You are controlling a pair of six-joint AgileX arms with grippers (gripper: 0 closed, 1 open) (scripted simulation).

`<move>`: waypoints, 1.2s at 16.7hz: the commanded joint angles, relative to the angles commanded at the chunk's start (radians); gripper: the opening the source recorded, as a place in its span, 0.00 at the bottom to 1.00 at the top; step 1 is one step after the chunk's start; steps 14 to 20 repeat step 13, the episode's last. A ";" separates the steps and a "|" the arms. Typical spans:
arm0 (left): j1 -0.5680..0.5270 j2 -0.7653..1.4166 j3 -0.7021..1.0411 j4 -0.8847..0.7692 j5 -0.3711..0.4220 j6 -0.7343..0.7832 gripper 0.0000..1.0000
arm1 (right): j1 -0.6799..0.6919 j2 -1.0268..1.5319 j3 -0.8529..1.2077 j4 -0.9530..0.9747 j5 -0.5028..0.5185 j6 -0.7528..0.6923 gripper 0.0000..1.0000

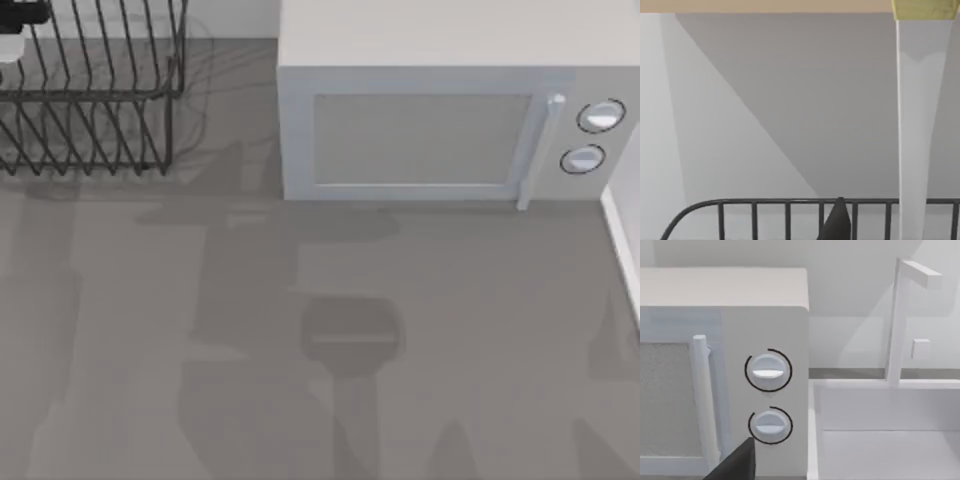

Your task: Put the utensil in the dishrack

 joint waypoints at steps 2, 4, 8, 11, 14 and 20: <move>0.000 0.000 0.000 0.000 0.000 0.000 0.60 | 0.000 0.000 0.000 0.000 0.000 0.000 1.00; 0.000 0.000 0.000 0.000 0.000 0.000 0.75 | 0.000 0.000 0.000 0.000 0.000 0.000 1.00; 0.000 0.000 0.000 0.000 0.000 0.000 1.00 | 0.000 0.000 0.000 0.000 0.000 0.000 1.00; 0.000 0.000 0.000 0.000 0.000 0.000 1.00 | 0.000 0.000 0.000 0.000 0.000 0.000 1.00; 0.000 0.000 0.000 0.000 0.000 0.000 1.00 | 0.000 0.000 0.000 0.000 0.000 0.000 1.00; 0.000 0.000 0.000 0.000 0.000 0.000 1.00 | 0.000 0.000 0.000 0.000 0.000 0.000 1.00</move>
